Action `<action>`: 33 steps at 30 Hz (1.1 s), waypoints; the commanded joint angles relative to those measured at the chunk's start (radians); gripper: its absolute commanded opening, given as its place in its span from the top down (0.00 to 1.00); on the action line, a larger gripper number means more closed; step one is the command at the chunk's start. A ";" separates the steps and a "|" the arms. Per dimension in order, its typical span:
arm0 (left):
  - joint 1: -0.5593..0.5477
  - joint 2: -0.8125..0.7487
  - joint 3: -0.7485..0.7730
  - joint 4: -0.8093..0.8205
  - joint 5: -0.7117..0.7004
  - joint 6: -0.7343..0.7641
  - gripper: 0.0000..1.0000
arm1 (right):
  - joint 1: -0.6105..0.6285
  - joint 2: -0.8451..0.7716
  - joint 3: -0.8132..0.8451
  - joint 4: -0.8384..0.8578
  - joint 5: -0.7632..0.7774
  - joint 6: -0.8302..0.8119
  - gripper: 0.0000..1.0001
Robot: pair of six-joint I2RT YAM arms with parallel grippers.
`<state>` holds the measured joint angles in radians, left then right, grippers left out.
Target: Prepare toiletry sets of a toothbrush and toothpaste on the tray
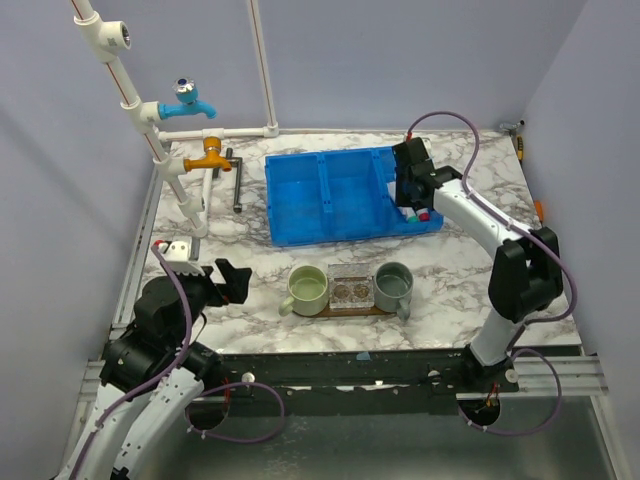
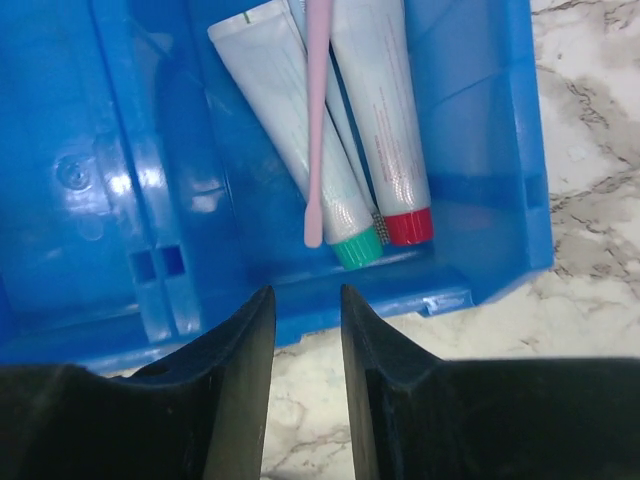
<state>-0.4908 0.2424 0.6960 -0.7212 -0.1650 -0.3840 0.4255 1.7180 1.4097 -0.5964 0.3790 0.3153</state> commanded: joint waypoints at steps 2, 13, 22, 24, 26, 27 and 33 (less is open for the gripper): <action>0.005 0.048 0.053 -0.021 0.019 -0.017 0.01 | -0.062 0.105 0.063 0.046 -0.076 0.016 0.65; 0.006 0.029 -0.003 -0.006 0.005 -0.006 0.01 | -0.146 0.259 0.152 0.054 -0.126 -0.003 0.67; 0.006 0.044 -0.006 -0.007 -0.005 -0.006 0.01 | -0.151 0.336 0.197 0.033 -0.140 -0.022 0.68; 0.005 0.047 -0.006 -0.009 -0.005 -0.006 0.01 | -0.151 0.348 0.205 0.026 -0.137 -0.024 0.69; 0.005 0.050 -0.006 -0.008 -0.005 -0.006 0.01 | -0.151 0.353 0.203 0.026 -0.131 -0.025 0.69; 0.005 0.051 -0.005 -0.007 -0.007 -0.006 0.01 | -0.150 0.351 0.201 0.028 -0.130 -0.027 0.69; 0.006 0.067 -0.005 -0.007 -0.004 -0.004 0.01 | -0.151 0.330 0.175 0.051 -0.135 -0.021 0.69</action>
<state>-0.4908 0.2920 0.6979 -0.7349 -0.1646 -0.3954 0.2756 2.0525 1.5860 -0.5610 0.2596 0.3042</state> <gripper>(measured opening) 0.987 0.309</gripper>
